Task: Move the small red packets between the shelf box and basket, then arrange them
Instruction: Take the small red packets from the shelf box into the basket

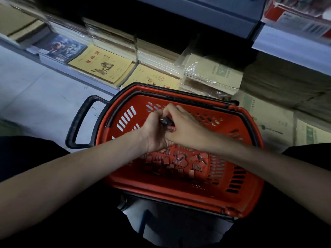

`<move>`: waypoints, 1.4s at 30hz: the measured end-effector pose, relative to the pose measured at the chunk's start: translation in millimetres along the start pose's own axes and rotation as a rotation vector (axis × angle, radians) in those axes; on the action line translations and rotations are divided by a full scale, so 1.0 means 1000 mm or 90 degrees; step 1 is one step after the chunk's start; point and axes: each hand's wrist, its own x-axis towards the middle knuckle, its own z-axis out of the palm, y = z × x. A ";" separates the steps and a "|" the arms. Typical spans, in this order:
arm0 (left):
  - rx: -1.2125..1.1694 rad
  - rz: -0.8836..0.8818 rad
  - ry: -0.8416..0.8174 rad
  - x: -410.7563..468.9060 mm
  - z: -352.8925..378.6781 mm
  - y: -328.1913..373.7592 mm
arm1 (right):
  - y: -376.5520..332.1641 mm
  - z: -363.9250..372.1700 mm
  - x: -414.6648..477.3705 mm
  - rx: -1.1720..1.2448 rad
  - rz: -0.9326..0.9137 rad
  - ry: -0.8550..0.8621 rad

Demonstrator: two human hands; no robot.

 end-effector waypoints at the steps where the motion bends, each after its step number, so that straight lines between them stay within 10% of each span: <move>1: -0.001 0.014 0.011 0.001 -0.001 0.002 | -0.003 -0.003 0.000 -0.022 -0.005 -0.015; 5: -0.059 0.050 0.052 0.002 -0.007 0.012 | -0.010 -0.014 -0.011 0.098 -0.008 -0.087; 11: 0.012 0.052 0.032 0.003 -0.027 0.019 | 0.042 -0.009 -0.003 0.285 0.064 0.180; 18: 0.099 0.013 0.062 0.005 -0.046 0.008 | 0.150 0.118 -0.002 -0.163 0.137 -0.252; 35: 0.160 -0.021 0.085 0.012 -0.033 0.011 | 0.176 0.161 0.007 -0.155 0.197 -0.297; 42: 0.168 0.024 0.119 0.003 -0.024 0.015 | 0.114 0.055 0.021 0.092 0.284 -0.034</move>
